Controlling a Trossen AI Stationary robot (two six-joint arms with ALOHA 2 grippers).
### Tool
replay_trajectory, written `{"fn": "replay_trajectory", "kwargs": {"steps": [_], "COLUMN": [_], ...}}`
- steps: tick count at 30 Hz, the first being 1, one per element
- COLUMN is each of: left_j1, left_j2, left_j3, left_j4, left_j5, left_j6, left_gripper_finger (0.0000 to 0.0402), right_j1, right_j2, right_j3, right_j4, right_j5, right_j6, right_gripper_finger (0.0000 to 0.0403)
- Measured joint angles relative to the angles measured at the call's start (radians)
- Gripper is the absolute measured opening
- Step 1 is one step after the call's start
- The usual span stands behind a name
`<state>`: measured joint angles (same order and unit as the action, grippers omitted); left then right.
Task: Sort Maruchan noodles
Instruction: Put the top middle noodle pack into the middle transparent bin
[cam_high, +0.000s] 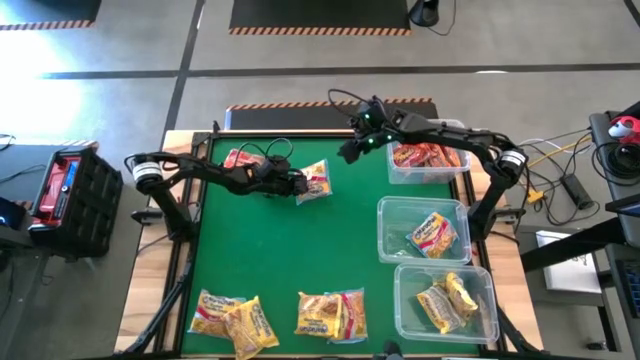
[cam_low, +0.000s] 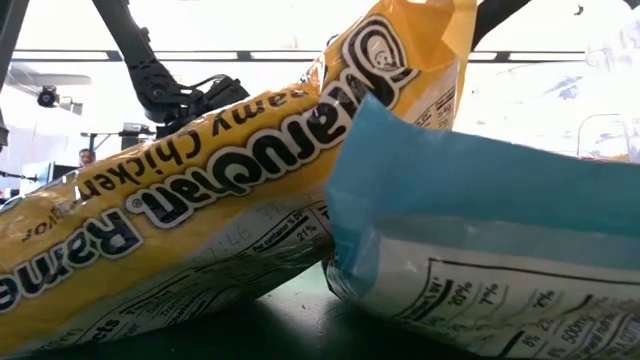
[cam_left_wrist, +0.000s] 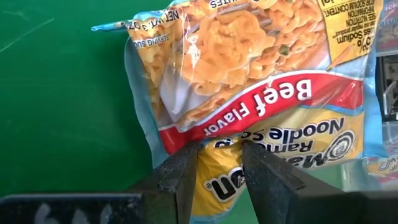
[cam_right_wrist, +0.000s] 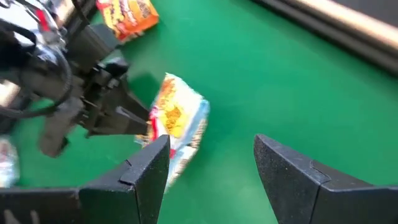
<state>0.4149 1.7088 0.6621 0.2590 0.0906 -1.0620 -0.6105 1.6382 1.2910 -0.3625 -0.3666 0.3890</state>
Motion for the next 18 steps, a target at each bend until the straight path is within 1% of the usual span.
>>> {"fn": "replay_trajectory", "kwargs": {"steps": [4, 8, 12, 16, 18], "left_j1": [0.000, -0.001, -0.002, -0.002, -0.002], "left_j2": [0.000, 0.001, 0.003, 0.004, 0.010], "left_j3": [0.000, 0.009, 0.027, 0.031, 0.031], "left_j4": [-0.002, -0.009, -0.026, -0.033, -0.030], "left_j5": [-0.003, -0.018, -0.044, -0.052, -0.052], "left_j6": [-0.020, -0.021, -0.018, -0.013, -0.013], "left_gripper_finger": [0.0111, 0.0111, 0.0111, 0.0111, 0.0111], "right_j1": [0.003, 0.012, 0.045, 0.066, 0.077], "right_j2": [0.000, 0.000, 0.000, 0.000, 0.000], "right_j3": [-0.029, -0.066, -0.108, -0.143, -0.164], "right_j4": [0.037, 0.112, 0.157, 0.228, 0.269], "right_j5": [-0.007, 0.006, 0.091, 0.161, 0.180], "right_j6": [0.046, 0.160, 0.282, 0.348, 0.373], "right_gripper_finger": [0.0219, 0.0219, 0.0219, 0.0219, 0.0219]}}
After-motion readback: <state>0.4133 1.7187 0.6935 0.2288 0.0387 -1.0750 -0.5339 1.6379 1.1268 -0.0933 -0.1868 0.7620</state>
